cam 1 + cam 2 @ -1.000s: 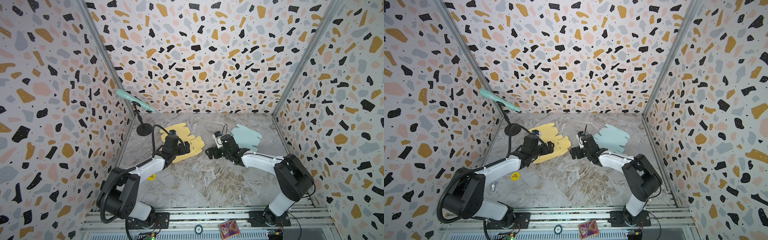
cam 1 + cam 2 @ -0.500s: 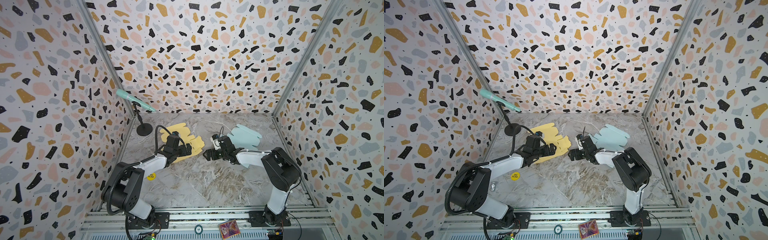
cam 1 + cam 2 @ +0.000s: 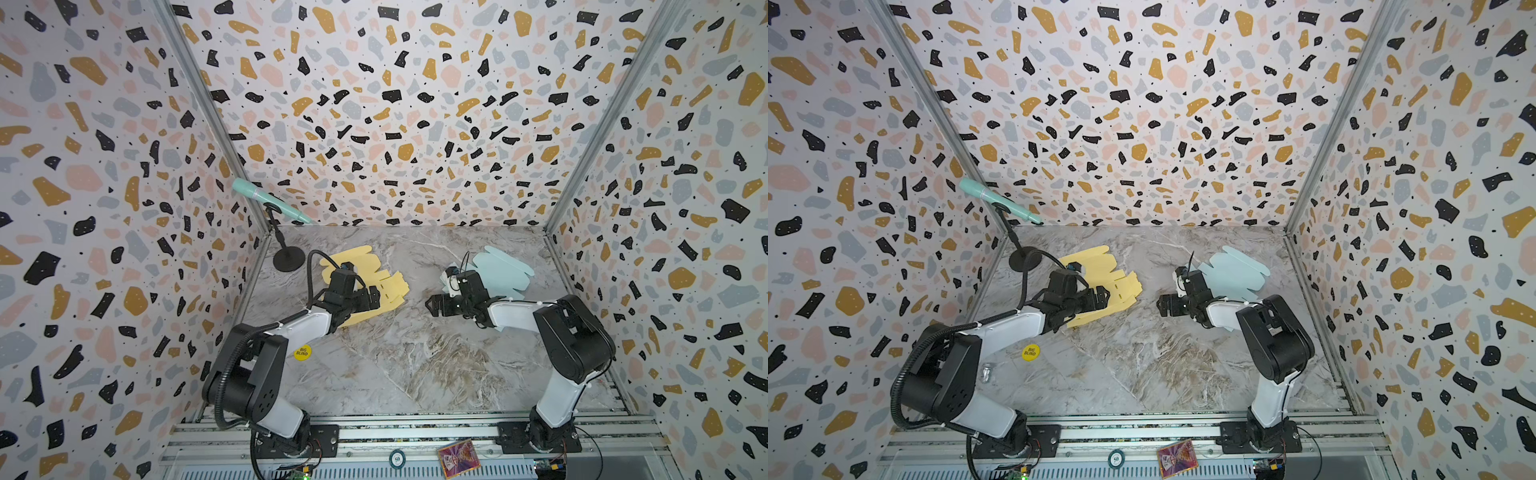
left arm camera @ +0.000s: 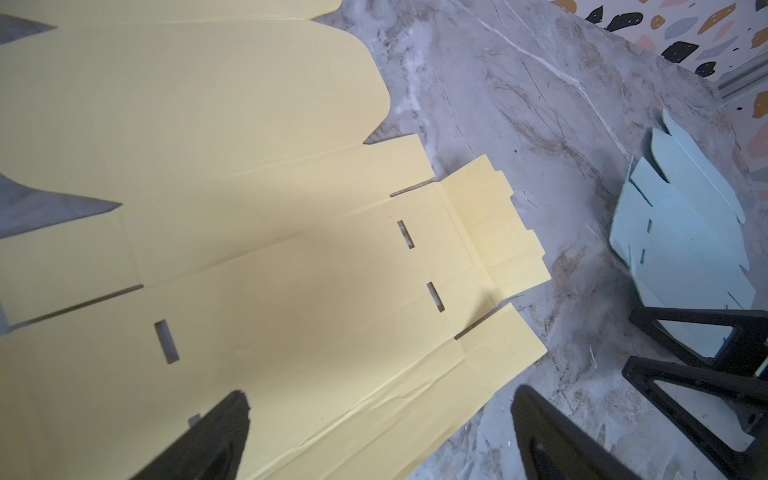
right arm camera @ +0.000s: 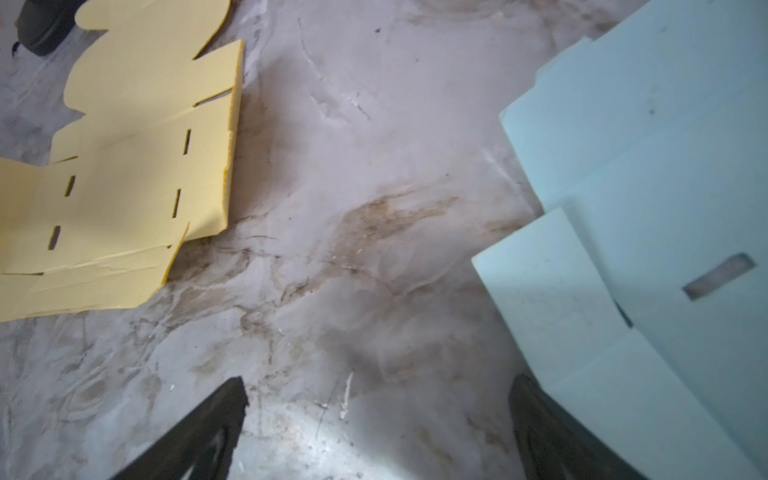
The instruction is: Fold the paper box
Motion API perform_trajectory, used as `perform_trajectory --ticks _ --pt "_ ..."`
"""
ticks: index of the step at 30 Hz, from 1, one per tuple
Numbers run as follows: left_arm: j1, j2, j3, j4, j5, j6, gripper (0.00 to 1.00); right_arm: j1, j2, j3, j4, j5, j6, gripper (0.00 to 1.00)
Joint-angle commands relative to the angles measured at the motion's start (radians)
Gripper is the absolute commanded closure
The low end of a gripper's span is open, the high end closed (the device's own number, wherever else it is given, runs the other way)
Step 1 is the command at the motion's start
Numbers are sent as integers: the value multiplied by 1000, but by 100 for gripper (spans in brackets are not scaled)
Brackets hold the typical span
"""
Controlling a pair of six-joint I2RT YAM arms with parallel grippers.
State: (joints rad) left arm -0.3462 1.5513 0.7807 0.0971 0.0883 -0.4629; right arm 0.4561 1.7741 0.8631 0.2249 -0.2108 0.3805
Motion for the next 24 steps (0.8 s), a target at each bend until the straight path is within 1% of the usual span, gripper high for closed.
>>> perform_trajectory --ticks 1,6,10,13,17,24 --pt "9 25 19 4 -2 27 0 -32 -61 -35 -36 29 -6 0" --pt "13 63 33 1 -7 42 0 -88 -103 -72 -37 27 -2 0" --pt "13 99 59 -35 -47 77 0 -129 -142 -97 -28 18 8 0" --pt "12 124 66 -50 -57 86 0 -123 -165 -92 -32 7 12 0" --pt "-1 153 52 -25 -21 77 0 -85 -208 -91 -35 -4 34 0" --pt "-36 153 -8 19 -14 38 0 -60 -289 -102 -47 -31 64 1"
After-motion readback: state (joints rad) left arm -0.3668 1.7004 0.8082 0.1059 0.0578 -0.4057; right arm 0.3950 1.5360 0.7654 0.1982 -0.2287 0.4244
